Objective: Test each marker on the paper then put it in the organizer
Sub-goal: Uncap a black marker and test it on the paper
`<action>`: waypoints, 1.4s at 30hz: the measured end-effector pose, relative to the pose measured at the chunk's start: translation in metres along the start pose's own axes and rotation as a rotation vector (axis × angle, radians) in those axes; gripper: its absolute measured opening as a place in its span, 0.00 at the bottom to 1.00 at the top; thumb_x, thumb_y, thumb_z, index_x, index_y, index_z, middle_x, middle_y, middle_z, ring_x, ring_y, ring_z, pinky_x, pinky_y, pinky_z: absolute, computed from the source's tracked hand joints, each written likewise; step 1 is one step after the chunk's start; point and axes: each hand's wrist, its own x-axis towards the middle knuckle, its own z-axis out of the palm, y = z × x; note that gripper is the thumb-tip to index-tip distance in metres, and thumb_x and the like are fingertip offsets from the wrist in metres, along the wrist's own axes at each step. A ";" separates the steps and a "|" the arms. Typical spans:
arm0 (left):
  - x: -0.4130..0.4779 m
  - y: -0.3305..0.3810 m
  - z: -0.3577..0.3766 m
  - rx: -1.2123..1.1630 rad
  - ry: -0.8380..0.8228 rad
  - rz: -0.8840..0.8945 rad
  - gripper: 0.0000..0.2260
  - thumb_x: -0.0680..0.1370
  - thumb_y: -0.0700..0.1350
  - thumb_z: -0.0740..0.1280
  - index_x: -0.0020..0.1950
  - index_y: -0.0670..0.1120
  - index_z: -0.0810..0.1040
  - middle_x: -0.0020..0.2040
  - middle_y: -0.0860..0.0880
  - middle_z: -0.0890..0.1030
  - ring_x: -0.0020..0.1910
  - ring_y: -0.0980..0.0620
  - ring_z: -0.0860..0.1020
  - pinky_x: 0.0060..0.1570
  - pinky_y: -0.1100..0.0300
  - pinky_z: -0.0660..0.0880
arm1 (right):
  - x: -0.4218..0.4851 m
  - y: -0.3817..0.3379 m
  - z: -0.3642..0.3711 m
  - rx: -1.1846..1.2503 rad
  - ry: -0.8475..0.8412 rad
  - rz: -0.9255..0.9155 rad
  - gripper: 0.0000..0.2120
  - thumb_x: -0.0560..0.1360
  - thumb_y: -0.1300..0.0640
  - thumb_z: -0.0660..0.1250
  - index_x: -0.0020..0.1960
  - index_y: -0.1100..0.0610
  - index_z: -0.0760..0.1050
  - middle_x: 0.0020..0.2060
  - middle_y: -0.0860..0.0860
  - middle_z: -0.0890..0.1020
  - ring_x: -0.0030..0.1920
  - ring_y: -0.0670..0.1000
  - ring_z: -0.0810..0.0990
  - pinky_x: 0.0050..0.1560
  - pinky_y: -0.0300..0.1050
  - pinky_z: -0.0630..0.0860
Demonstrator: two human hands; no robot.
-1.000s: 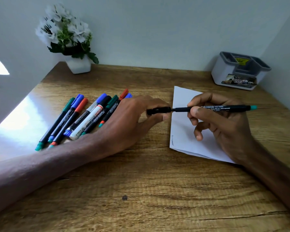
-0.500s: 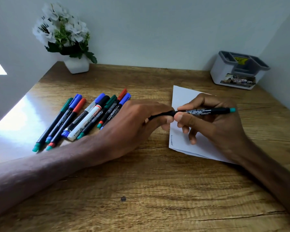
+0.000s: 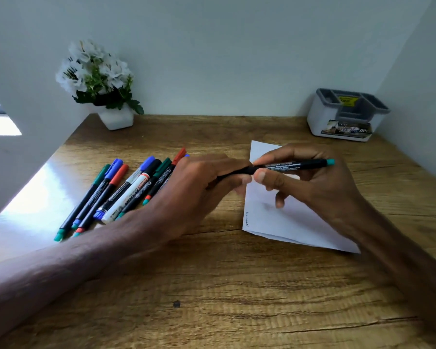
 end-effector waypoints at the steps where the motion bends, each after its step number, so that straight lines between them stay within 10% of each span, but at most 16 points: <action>1: 0.001 -0.002 -0.001 0.008 0.036 -0.036 0.11 0.83 0.48 0.68 0.65 0.51 0.82 0.48 0.57 0.85 0.44 0.59 0.82 0.41 0.65 0.76 | 0.000 -0.002 -0.004 0.033 0.031 0.031 0.11 0.70 0.60 0.76 0.53 0.60 0.85 0.44 0.55 0.88 0.39 0.54 0.85 0.30 0.45 0.82; 14: 0.044 0.016 0.026 -0.366 0.267 -0.131 0.08 0.75 0.50 0.77 0.52 0.50 0.88 0.42 0.44 0.86 0.38 0.39 0.80 0.32 0.43 0.78 | -0.006 0.011 -0.030 -0.635 0.212 -0.207 0.13 0.78 0.48 0.73 0.61 0.50 0.85 0.50 0.44 0.88 0.48 0.45 0.86 0.45 0.53 0.82; 18: 0.057 0.016 0.039 -0.155 0.236 -0.110 0.09 0.79 0.52 0.72 0.57 0.52 0.84 0.44 0.61 0.83 0.42 0.52 0.82 0.37 0.55 0.80 | -0.006 0.014 -0.044 -0.778 0.313 -0.195 0.10 0.81 0.48 0.70 0.60 0.47 0.84 0.49 0.44 0.88 0.45 0.47 0.84 0.42 0.51 0.81; 31: 0.053 -0.027 0.056 0.167 -0.154 -0.124 0.09 0.81 0.49 0.68 0.60 0.52 0.83 0.62 0.57 0.81 0.64 0.59 0.74 0.61 0.74 0.62 | 0.017 0.007 -0.070 -0.581 0.435 -0.012 0.16 0.79 0.55 0.72 0.65 0.52 0.75 0.51 0.43 0.86 0.50 0.34 0.83 0.44 0.25 0.76; 42: 0.053 -0.033 0.059 0.162 -0.155 -0.128 0.09 0.81 0.49 0.67 0.59 0.54 0.82 0.62 0.59 0.80 0.65 0.61 0.72 0.61 0.70 0.63 | 0.115 0.005 -0.136 -0.611 0.664 -0.201 0.12 0.77 0.61 0.71 0.61 0.57 0.79 0.48 0.51 0.86 0.46 0.47 0.87 0.51 0.48 0.85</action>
